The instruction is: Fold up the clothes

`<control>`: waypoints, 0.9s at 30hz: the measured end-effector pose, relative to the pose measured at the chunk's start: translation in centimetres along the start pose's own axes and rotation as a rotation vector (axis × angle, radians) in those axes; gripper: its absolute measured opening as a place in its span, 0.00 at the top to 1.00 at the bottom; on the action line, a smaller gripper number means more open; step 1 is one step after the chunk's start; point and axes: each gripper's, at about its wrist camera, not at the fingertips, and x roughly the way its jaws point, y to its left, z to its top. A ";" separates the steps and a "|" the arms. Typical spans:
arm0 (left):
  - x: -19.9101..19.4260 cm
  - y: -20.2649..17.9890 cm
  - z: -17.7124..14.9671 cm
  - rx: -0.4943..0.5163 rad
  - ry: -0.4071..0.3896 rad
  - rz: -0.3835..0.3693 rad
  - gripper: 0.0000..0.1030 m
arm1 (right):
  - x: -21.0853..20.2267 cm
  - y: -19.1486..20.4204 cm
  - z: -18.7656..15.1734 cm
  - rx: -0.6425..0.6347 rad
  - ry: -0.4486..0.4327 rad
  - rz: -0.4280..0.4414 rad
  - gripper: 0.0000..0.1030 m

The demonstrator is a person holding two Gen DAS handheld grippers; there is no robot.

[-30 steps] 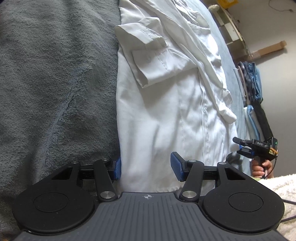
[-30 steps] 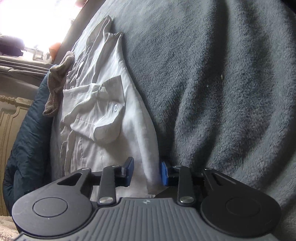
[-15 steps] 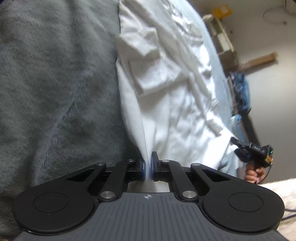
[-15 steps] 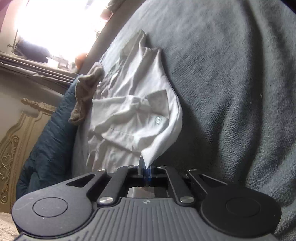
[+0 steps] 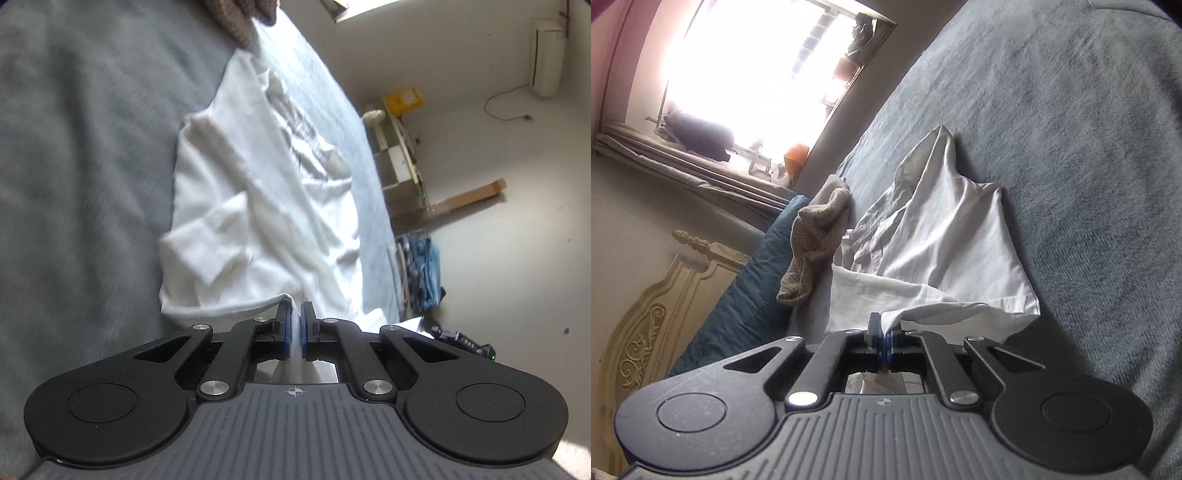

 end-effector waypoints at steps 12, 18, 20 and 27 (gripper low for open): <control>2.7 0.8 7.3 -0.044 -0.147 -0.029 0.98 | 5.1 0.3 6.1 0.013 -0.043 0.039 0.98; 5.8 1.1 12.7 -0.057 -0.205 -0.043 0.98 | 9.0 -0.2 10.5 0.021 -0.062 0.041 0.98; 7.2 1.3 14.4 -0.057 -0.215 -0.039 0.98 | 10.5 -0.6 11.9 0.027 -0.068 0.036 0.98; 11.6 3.0 20.5 -0.094 -0.250 -0.044 0.98 | 16.2 -3.0 16.7 0.072 -0.085 0.010 0.98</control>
